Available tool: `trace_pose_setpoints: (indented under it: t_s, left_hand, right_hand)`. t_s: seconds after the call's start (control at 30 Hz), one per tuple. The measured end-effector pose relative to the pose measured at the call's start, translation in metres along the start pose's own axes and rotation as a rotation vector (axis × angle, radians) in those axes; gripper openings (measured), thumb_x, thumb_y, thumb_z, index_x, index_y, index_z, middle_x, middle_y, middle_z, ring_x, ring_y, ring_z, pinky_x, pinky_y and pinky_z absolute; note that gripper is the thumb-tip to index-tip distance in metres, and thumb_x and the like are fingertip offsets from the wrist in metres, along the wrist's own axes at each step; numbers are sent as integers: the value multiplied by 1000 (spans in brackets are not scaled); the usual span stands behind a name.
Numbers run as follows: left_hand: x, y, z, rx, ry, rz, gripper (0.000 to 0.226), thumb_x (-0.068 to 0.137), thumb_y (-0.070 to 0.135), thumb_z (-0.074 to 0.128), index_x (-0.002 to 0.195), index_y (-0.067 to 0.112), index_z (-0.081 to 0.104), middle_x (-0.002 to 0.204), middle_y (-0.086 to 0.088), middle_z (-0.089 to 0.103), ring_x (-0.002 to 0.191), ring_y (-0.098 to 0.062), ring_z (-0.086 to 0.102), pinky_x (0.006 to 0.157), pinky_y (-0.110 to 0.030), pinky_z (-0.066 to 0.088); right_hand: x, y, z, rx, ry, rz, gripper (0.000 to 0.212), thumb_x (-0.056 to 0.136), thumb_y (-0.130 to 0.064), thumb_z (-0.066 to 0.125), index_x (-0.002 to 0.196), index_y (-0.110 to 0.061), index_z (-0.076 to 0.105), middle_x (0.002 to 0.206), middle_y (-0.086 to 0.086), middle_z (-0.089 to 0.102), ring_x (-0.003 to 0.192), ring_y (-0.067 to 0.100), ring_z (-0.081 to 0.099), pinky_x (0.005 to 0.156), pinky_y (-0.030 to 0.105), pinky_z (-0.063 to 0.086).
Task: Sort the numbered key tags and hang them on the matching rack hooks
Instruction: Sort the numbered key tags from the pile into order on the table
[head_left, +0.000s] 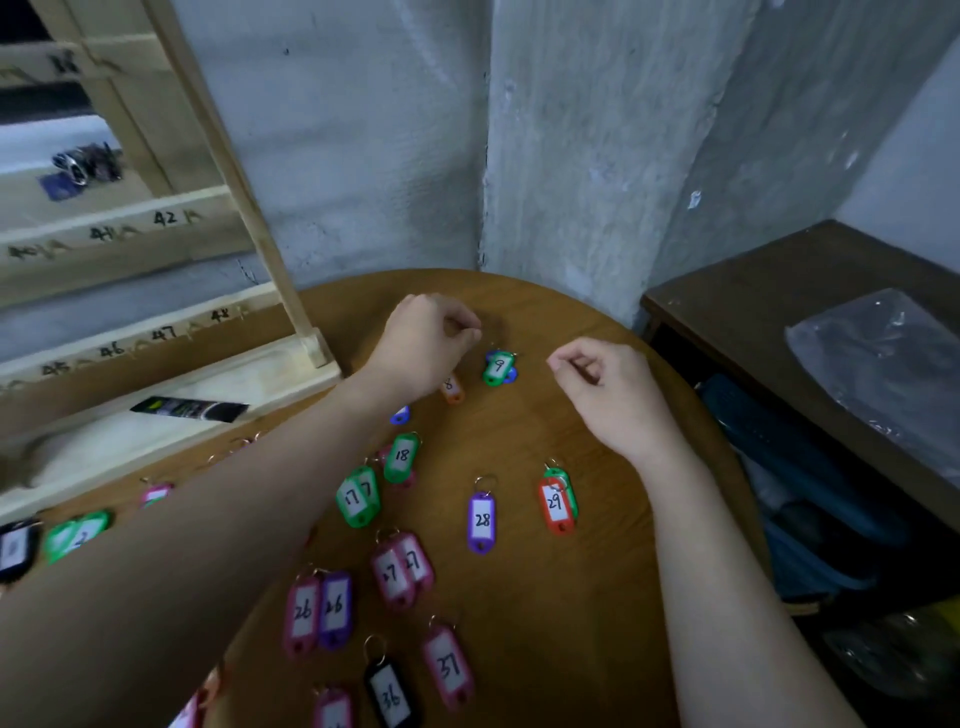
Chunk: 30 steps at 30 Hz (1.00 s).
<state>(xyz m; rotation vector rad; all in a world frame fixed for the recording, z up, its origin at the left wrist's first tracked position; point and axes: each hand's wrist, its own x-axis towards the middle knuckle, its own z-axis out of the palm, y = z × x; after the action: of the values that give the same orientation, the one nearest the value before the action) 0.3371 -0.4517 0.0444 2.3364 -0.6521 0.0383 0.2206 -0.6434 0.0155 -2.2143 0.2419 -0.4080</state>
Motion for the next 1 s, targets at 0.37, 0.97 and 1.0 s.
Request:
trace_pose_setpoints:
  t_s: [0.37, 0.97, 1.0]
  left_hand:
    - [-122, -55, -126, 163, 123, 45, 4, 89, 17, 74, 90, 21, 75, 87, 9, 67, 83, -16, 56, 80, -33, 42]
    - [-541, -225, -297, 293, 647, -680, 9, 87, 25, 77, 91, 24, 69, 98, 1, 64, 91, -18, 60, 80, -33, 47]
    - [-556, -232, -298, 312, 695, -716, 15, 87, 27, 76, 98, 19, 70, 102, -1, 63, 97, -21, 60, 85, -35, 48]
  right_hand:
    - [-33, -91, 37, 351, -114, 32, 7, 92, -13, 72, 95, -19, 72, 83, -2, 71, 64, 2, 63, 59, 13, 44]
    - [-220, -349, 309, 169, -787, -412, 10, 94, -24, 69, 103, -21, 68, 92, -1, 70, 73, 11, 62, 70, 27, 48]
    - [-233, -358, 325, 158, -820, -435, 9, 94, -23, 69, 102, -20, 68, 90, -3, 68, 71, 7, 59, 69, 25, 47]
